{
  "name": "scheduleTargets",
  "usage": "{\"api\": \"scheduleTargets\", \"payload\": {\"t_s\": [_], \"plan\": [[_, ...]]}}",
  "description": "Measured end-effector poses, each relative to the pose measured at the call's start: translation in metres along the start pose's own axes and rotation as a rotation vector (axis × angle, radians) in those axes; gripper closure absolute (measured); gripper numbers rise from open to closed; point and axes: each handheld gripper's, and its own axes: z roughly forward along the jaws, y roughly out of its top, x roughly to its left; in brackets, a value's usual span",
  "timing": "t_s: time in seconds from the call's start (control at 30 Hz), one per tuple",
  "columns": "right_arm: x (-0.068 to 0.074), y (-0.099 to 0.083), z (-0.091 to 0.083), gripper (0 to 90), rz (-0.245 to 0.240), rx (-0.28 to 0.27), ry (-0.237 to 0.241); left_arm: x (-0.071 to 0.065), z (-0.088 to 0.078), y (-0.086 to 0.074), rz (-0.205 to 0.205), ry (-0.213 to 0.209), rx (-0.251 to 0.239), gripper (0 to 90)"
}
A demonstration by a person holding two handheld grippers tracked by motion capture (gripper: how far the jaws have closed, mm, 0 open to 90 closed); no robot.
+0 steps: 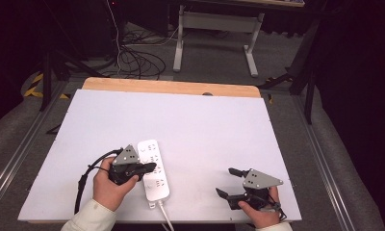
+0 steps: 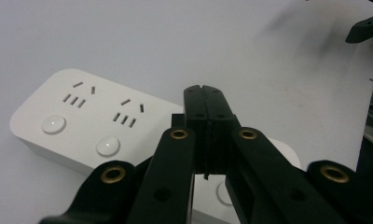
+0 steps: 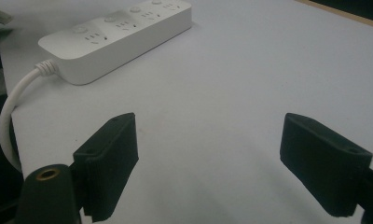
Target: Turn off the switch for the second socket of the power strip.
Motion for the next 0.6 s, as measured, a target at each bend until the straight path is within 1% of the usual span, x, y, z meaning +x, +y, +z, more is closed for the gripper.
{"api": "scheduleTargets", "payload": {"t_s": [0.1,0.13,0.23,0.33,0.47,0.53,0.57,0.6], "plan": [[-0.0001,-0.0001,0.0003,19.5,0.000,0.000,0.002,0.0011,0.0007,0.0000,0.009,0.007,0.012,89.9],[-0.0001,-0.0002,0.0003,19.4,0.000,0.000,0.002,0.0005,0.0014,-0.0003,-0.001,0.006,0.017,89.9],[-0.0001,-0.0001,0.0000,19.5,-0.001,0.001,0.001,0.0015,0.0018,-0.0002,0.005,0.015,0.029,89.9],[-0.0001,-0.0002,0.0002,19.5,0.000,0.001,0.002,0.0030,0.0037,-0.0004,0.001,0.015,0.068,89.9],[0.0000,-0.0001,0.0002,19.5,-0.003,0.003,0.002,0.0034,0.0052,-0.0005,-0.002,0.015,0.080,89.9],[-0.0001,-0.0002,0.0003,19.4,-0.002,0.002,0.003,0.0035,0.0063,0.0000,0.002,0.022,0.096,89.9],[-0.0001,-0.0002,0.0003,19.5,-0.001,0.002,0.003,0.0036,0.0064,0.0002,0.006,0.034,0.104,89.9],[-0.0001,-0.0002,0.0003,19.5,-0.001,0.002,0.003,0.0036,0.0074,0.0004,0.004,0.031,0.116,89.9]]}}
